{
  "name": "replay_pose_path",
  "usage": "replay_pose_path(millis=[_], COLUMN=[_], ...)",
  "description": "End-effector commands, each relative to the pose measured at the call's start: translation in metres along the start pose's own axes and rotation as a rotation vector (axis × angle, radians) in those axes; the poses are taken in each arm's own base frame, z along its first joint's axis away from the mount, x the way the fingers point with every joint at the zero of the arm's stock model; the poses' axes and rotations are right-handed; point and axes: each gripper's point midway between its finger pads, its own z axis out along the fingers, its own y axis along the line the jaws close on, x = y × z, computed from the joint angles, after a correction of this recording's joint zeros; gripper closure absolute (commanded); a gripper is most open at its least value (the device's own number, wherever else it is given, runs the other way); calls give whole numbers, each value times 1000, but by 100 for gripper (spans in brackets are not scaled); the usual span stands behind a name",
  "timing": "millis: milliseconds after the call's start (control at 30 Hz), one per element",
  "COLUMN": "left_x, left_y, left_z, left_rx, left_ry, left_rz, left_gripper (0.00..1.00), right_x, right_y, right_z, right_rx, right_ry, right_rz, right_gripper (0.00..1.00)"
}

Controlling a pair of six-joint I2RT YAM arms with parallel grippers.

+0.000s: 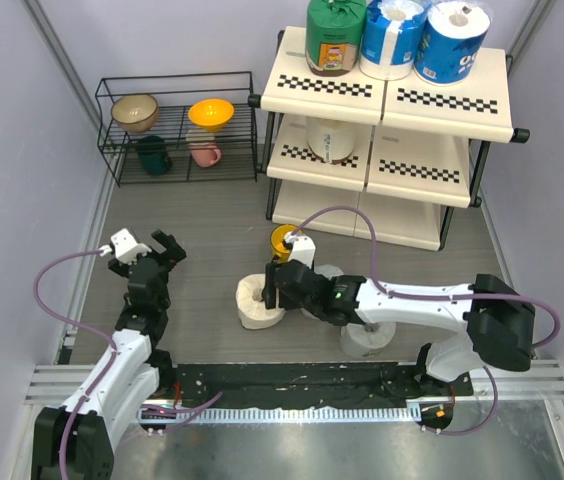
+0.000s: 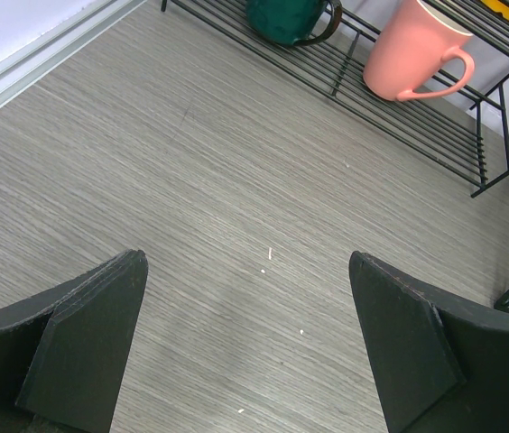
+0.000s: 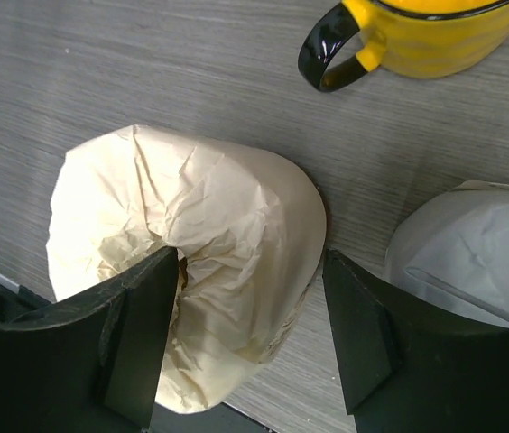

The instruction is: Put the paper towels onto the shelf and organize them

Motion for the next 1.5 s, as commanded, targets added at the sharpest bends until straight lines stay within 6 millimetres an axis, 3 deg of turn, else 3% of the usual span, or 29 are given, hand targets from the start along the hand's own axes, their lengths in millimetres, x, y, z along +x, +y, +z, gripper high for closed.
replay_pose_path(millis=[0,133,233,267,400,500,667,833,867,1000,1100,1467], left_x=[-10,-11,-11,-11,-11,-11,-10,-9,-9,-10,-10,-10], left_y=[-1,0,0,1,0,1,0,-1,-1,0,-1,1], left_z=[1,1,1,1,1,1,1,1,1,0,0,0], left_rx=[-6,-9,-11,-12,-11,-13,-11,-3,-5,-6,-5,-10], left_ry=[-38,-40,-40,-40,-42,-41,-39,-34,-34,-38,-40,-41], left_rz=[-21,-24,-22,-22,-24,-23,-22,-31,-31,-34,-35,-35], left_gripper=[0,0,0,0,0,0,0,0,0,0,0,0], right_x=[-7,-3,-2,-2,-25,-60,-135,-203,-213,-252,-265,-304], right_y=[21,21,21,20,19,21,14,-35,-55,-97,-117,-134], right_z=[0,5,7,6,-8,-37,-112,-175,-180,-215,-219,-217], right_rx=[-50,-37,-29,-27,-25,-53,-75,99,165,239,287,366], right_ry=[8,27,33,31,-47,-154,-377,-574,-595,-689,-691,-732], right_rz=[-5,-17,-23,-20,-4,14,59,95,104,165,171,164], right_gripper=[30,31,47,59,66,66,67,70,71,71,71,72])
